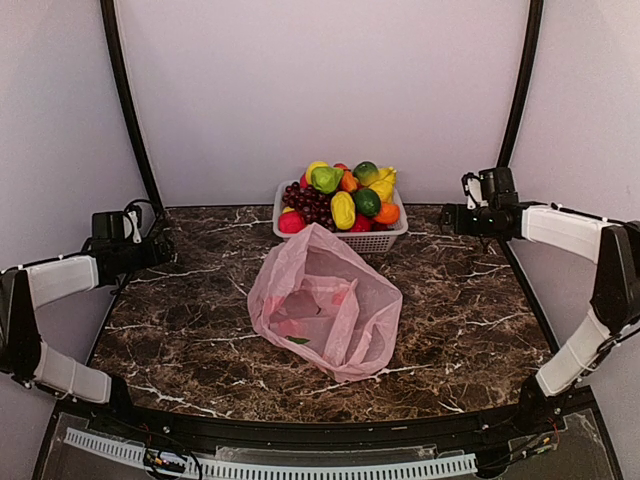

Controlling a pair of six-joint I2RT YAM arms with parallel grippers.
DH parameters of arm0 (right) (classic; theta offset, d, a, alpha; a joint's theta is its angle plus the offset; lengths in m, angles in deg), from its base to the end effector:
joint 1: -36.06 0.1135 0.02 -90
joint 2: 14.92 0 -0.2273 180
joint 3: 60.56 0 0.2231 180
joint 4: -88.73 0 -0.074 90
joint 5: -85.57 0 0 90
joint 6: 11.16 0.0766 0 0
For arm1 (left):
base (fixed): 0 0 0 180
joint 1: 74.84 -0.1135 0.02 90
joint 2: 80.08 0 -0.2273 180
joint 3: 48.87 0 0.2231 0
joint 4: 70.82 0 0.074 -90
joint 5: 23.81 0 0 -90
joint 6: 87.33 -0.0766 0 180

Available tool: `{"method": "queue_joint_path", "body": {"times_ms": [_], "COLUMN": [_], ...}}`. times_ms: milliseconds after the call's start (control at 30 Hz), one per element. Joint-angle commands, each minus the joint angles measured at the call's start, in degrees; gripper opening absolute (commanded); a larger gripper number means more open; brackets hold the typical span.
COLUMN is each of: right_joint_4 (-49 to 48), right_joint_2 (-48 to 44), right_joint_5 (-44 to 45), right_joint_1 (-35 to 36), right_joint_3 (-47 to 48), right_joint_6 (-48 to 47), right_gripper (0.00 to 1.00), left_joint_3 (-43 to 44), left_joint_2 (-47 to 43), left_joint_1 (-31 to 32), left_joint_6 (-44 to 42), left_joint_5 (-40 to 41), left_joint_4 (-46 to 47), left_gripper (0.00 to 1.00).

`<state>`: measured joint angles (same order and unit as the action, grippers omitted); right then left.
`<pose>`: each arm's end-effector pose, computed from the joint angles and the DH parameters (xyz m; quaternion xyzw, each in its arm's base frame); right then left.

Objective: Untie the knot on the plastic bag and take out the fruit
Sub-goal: Reset both arms

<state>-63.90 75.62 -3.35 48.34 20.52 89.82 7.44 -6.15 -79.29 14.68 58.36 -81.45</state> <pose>0.3547 0.0757 0.2139 -0.0059 0.8942 0.0820 0.4400 0.3016 0.0130 0.1934 -0.0879 0.8525 -0.0922 0.5070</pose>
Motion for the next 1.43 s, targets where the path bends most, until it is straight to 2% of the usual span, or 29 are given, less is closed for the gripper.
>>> {"method": "queue_joint_path", "body": {"times_ms": [0, 167, 367, 533, 700, 800, 1400], "right_joint_4": [-7.22, -16.12, -39.75, -60.53, -72.60, -71.87, -71.61], "right_joint_2": [-6.32, -13.34, -21.20, -21.21, -17.29, -16.82, -16.68], "right_joint_5": [-0.61, 0.76, 6.00, 8.15, 9.09, 7.57, 6.84], "right_joint_1": [-4.49, -9.53, -10.84, -11.04, -11.04, -11.04, -11.03], "right_joint_3": [-8.05, -20.38, -37.33, -49.23, -54.45, -53.44, -53.26], "right_joint_6": [3.08, 3.61, -0.41, -6.38, -9.91, -10.63, -10.61], "right_gripper": [0.99, 0.99, 0.99, 0.99, 0.99, 0.99, 0.99], "left_joint_3": [-5.96, -11.58, -17.11, -20.54, -23.55, -24.66, -24.50], "left_joint_2": [-1.14, -2.73, -3.75, -3.75, -3.30, -2.85, -0.59], "left_joint_1": [-3.12, -3.86, -3.84, -3.85, -3.87, -3.82, -3.84], "left_joint_6": [-1.54, -2.87, -5.17, -5.92, -6.37, -5.73, -5.40], "left_joint_5": [0.60, 4.94, 8.08, 9.88, 10.32, 10.21, 8.92], "left_joint_4": [11.54, 19.86, 28.42, 34.22, 38.80, 41.48, 42.49], "left_gripper": [0.92, 0.94, 0.95, 0.95, 0.96, 0.96, 0.96]}}
